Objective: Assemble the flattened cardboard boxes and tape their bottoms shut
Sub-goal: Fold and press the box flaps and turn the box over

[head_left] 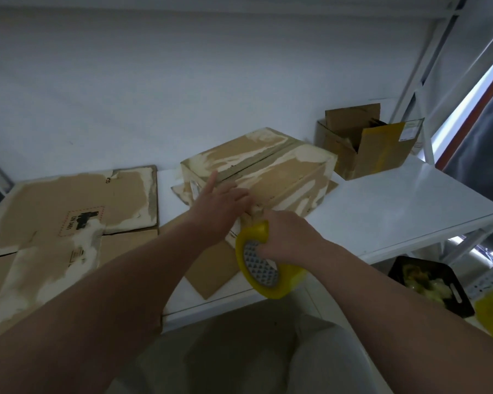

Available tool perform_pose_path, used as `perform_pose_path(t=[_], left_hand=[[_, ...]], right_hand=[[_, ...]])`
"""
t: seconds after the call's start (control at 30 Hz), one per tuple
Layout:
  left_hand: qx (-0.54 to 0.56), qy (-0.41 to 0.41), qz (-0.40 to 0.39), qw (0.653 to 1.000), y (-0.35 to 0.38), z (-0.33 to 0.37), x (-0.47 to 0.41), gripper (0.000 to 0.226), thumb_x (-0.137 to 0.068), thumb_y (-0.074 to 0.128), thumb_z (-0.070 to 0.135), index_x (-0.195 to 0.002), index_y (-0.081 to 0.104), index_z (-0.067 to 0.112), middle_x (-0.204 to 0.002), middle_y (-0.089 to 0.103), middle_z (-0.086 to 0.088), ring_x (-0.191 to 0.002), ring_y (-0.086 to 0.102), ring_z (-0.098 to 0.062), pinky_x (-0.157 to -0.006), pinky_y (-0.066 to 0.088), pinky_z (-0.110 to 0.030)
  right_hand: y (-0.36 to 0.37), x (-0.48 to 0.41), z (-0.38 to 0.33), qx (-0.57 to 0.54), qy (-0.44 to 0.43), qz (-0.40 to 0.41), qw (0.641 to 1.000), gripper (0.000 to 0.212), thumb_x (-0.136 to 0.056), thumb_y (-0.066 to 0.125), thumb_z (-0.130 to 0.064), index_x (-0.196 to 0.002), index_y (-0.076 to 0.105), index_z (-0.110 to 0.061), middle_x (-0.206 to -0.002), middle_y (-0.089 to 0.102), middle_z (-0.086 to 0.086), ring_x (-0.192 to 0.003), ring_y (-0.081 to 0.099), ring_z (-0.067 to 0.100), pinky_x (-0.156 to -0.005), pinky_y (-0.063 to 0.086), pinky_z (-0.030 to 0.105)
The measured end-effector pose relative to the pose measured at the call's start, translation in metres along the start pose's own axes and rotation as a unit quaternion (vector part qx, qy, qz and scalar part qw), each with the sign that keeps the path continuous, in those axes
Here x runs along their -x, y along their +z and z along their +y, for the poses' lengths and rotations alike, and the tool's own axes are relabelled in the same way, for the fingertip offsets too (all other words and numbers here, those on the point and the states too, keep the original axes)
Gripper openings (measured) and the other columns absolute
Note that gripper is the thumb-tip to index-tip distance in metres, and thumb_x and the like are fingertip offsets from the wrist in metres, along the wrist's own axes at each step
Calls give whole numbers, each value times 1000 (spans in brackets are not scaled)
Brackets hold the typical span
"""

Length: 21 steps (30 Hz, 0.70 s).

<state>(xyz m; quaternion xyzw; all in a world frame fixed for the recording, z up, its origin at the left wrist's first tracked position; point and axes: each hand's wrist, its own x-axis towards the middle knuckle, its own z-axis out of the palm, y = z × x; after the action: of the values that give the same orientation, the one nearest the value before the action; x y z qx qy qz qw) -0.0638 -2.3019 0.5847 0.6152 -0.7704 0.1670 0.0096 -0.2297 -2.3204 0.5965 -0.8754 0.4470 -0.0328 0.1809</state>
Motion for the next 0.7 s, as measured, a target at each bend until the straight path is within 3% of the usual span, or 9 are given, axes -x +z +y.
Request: perform_pose_path(t=[0.07,0.13,0.23,0.3,0.4,0.57,0.7], left_hand=[[15,24,-27,999,3,1,3,64,-86,55,13,-147,36,20,-151,38,2,-143,28,-21,-114,-7,-47],[26,38,-82,996,7,4,7,75,-91,53,26,-153,10,24,-160,14,7,-147,8,-12,-114,-15,-41],[31,45,-104,993,7,5,12,86,-91,52,35,-152,-8,26,-161,-5,6,-147,-2,-7,-115,-15,-40],[33,46,-118,991,7,4,15,91,-89,54,33,-151,-12,27,-160,-10,4,-147,-5,-8,-115,-12,-40],[14,54,-129,990,6,5,19,96,-86,59,29,-151,-11,32,-160,-15,3,-147,-5,-11,-114,-12,-41],[-19,54,-138,989,2,7,20,99,-85,60,24,-148,-14,39,-160,-16,3,-147,-4,-10,-107,-19,-43],[-37,44,-142,988,-5,14,22,93,-87,54,17,-148,-12,41,-160,-13,1,-147,-2,-11,-110,-18,-48]], right_hand=[[1,-5,4,-59,17,-3,998,50,-74,71,-33,-116,50,-15,-105,56,4,-102,55,23,-72,43,30],[-2,-6,12,-165,52,-17,985,62,-72,77,-38,-125,51,-16,-118,57,3,-108,54,21,-76,43,28],[-10,2,21,-388,125,-86,909,77,-75,75,-45,-140,42,-20,-130,54,1,-111,54,19,-87,46,32],[-9,5,28,-466,163,-133,859,54,-84,65,-45,-129,50,-19,-121,61,3,-104,59,20,-89,50,35],[-3,10,30,-469,184,-139,853,31,-91,58,-43,-111,55,-21,-105,65,2,-96,63,20,-84,53,35],[-7,11,24,-442,200,-116,867,32,-92,55,-47,-110,50,-21,-98,61,0,-87,60,17,-65,48,28],[-5,14,20,-399,205,-123,885,22,-96,49,-43,-99,46,-21,-86,56,-1,-74,54,13,-56,44,24]])
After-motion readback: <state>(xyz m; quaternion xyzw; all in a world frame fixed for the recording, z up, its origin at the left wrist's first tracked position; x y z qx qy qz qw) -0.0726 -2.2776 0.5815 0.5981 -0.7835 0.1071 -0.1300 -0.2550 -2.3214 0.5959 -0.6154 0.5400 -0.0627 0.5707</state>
